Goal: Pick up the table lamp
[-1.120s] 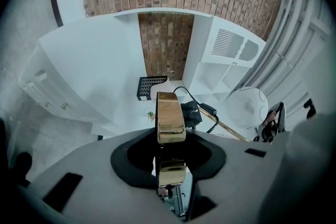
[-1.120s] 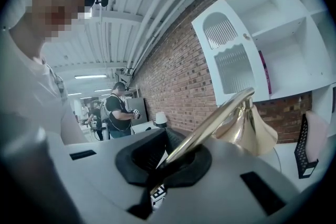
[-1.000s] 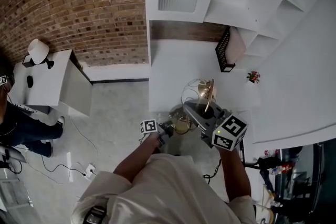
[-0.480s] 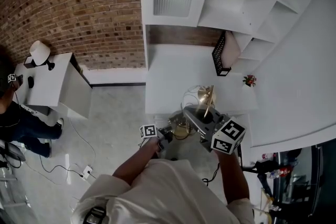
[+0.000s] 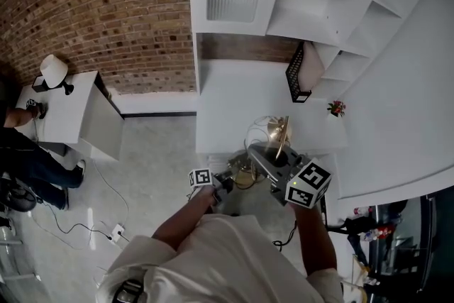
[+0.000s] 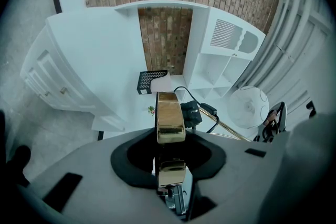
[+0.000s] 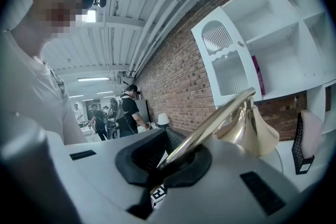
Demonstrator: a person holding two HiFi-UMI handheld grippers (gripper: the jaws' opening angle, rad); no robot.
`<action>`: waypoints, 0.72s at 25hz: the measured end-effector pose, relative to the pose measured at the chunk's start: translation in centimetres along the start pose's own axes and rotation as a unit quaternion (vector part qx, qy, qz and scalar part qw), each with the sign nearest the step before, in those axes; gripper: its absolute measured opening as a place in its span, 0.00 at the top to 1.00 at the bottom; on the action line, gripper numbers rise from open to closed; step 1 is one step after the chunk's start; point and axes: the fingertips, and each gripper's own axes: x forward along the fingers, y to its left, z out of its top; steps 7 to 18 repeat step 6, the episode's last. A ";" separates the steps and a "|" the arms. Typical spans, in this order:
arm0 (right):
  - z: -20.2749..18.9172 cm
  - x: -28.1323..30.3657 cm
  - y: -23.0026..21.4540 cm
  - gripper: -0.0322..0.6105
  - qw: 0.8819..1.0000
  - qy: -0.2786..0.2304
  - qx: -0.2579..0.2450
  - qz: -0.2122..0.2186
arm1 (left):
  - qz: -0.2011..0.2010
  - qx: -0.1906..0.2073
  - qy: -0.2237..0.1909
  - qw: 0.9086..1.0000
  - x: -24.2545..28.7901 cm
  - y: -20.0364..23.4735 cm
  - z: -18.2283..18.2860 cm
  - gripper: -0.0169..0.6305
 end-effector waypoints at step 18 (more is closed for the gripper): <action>0.1 0.4 0.2 0.93 1.000 0.005 -0.002 -0.003 | 0.009 -0.005 -0.001 1.000 -0.3 0.1 0.2 0.78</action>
